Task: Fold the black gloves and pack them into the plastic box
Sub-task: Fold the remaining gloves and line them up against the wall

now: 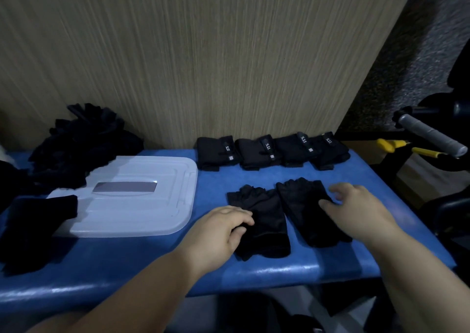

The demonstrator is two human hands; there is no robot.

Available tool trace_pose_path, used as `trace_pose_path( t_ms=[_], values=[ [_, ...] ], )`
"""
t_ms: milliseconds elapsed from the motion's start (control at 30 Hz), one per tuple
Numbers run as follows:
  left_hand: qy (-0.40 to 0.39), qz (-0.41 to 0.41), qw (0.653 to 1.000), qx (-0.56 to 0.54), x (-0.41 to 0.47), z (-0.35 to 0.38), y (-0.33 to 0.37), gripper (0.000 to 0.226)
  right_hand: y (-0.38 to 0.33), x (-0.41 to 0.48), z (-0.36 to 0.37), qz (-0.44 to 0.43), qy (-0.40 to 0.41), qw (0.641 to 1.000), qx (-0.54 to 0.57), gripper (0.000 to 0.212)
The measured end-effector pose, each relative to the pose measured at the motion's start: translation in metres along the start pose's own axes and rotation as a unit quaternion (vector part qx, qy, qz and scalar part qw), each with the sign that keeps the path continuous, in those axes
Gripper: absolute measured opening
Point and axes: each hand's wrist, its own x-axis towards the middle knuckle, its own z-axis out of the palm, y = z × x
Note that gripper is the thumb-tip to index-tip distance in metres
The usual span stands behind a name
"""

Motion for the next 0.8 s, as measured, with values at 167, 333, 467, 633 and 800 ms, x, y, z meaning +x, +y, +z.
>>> trace_pose_path(
  t_ms=[167, 333, 467, 633, 800],
  values=[
    [-0.001, 0.015, 1.000, 0.001, 0.001, 0.002, -0.002, 0.028, 0.007, 0.006, -0.001, 0.075, -0.090, 0.993, -0.009, 0.046],
    [0.004, 0.023, 1.000, 0.014, 0.001, 0.004, -0.004, 0.027, 0.005, 0.009, 0.004, 0.055, -0.097, 0.984, 0.138, 0.029],
    [0.005, 0.024, 1.000, 0.008, 0.001, 0.004, -0.004, 0.027, -0.005, -0.001, -0.001, 0.049, -0.129, 0.926, 0.350, 0.020],
    [-0.014, 0.000, 1.000, -0.016, 0.001, 0.002, -0.005, 0.027, -0.019, -0.013, -0.006, 0.006, -0.185, 0.871, 0.454, 0.023],
    [-0.026, -0.079, 0.988, -0.132, 0.002, -0.001, -0.005, 0.020, -0.036, -0.025, 0.000, -0.055, -0.219, 0.864, 0.450, 0.027]
  ],
)
